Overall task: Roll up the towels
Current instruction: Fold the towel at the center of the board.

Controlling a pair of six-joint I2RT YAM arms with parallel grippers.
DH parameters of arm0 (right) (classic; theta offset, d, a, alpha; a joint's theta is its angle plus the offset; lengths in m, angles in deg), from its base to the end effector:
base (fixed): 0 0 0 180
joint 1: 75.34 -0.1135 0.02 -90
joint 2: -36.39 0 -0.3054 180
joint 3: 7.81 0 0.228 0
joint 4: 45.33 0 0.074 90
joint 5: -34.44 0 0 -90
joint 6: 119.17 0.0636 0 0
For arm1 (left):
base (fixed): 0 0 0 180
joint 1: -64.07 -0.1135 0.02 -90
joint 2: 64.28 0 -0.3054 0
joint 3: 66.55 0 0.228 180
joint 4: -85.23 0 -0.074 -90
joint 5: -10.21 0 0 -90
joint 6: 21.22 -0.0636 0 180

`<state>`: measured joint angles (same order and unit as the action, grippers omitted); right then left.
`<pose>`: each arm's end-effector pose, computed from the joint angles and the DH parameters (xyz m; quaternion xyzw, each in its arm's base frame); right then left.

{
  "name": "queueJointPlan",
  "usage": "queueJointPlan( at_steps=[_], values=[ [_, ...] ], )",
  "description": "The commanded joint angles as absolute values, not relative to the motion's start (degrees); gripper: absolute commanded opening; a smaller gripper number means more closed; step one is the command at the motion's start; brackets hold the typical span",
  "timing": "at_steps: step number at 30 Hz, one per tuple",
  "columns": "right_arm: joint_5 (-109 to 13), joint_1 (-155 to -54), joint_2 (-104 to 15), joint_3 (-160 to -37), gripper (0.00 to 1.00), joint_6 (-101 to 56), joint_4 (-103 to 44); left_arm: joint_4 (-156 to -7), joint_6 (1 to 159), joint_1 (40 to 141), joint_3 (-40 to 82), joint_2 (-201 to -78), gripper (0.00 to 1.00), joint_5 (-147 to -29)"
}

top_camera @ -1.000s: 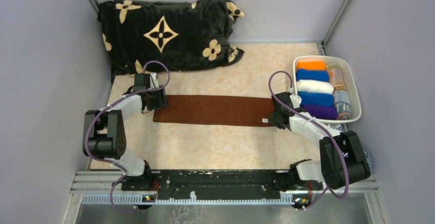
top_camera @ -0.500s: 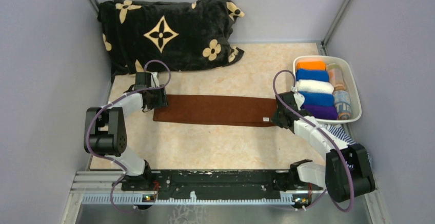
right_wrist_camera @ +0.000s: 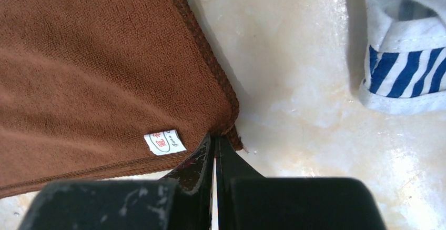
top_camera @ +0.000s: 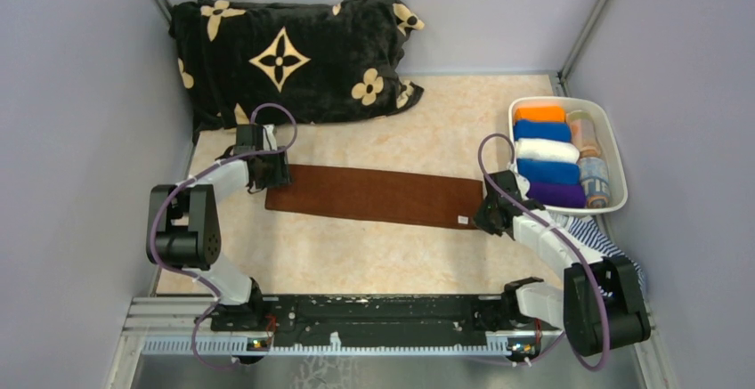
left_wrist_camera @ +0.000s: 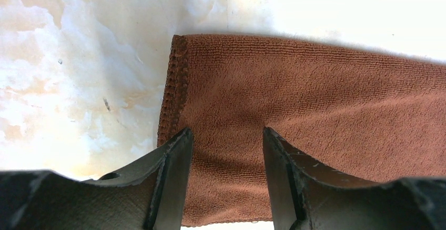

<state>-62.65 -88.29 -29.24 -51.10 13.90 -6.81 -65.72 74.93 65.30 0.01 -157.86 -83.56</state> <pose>0.1690 0.0308 0.1853 0.2660 0.9288 0.0651 0.2498 0.3187 -0.0110 0.2007 -0.0314 0.9555 -0.0502 0.2890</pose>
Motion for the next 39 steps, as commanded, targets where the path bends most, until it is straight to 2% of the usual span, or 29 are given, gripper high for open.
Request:
queueJointPlan(
  at_steps=[1, 4, 8, 11, 19, 26, 32, 36, 39],
  values=[
    [-61.3, -87.97, -29.41, -50.89, 0.01, 11.63, -6.38, -63.22, 73.82, 64.73, 0.43, -158.81, 0.59, -80.65],
    [-60.82, -87.93, -27.65, -52.47, 0.13, 10.09, -3.85, -63.06, 73.69, 64.86, 0.62, -157.57, 0.6, -80.82],
    [-60.82, -87.94, -24.76, -57.54, 0.36, 6.38, -0.3, -62.4, 73.36, 64.9, 0.39, -154.15, 0.62, -82.36],
    [-60.46, -87.97, -24.95, -62.01, 0.43, 3.34, -0.8, -61.11, 73.6, 65.63, 0.47, -150.75, 0.62, -83.16],
    [-56.01, -87.91, -38.8, -70.09, 0.42, -2.17, -11.28, -61.15, 77.0, 74.38, 0.0, -146.8, 0.62, -84.17],
    [-52.92, -85.39, -51.05, -72.46, 0.42, -4.33, -18.83, -61.03, 76.42, 74.44, -0.46, -153.72, 0.6, -85.31],
    [-51.89, -82.68, -59.76, -73.76, 0.43, -4.84, -18.99, -60.18, 75.63, 71.12, -2.46, -155.28, 0.59, -84.99],
    [-53.1, -81.37, -58.93, -73.0, 0.44, -5.43, -18.12, -59.1, 75.31, 69.13, -3.44, -153.5, 0.59, -85.07],
    [-50.01, -81.45, -53.44, -73.18, 0.49, -6.48, -16.66, -58.89, 75.61, 69.27, -3.97, -150.9, 0.6, -85.5]
  ],
)
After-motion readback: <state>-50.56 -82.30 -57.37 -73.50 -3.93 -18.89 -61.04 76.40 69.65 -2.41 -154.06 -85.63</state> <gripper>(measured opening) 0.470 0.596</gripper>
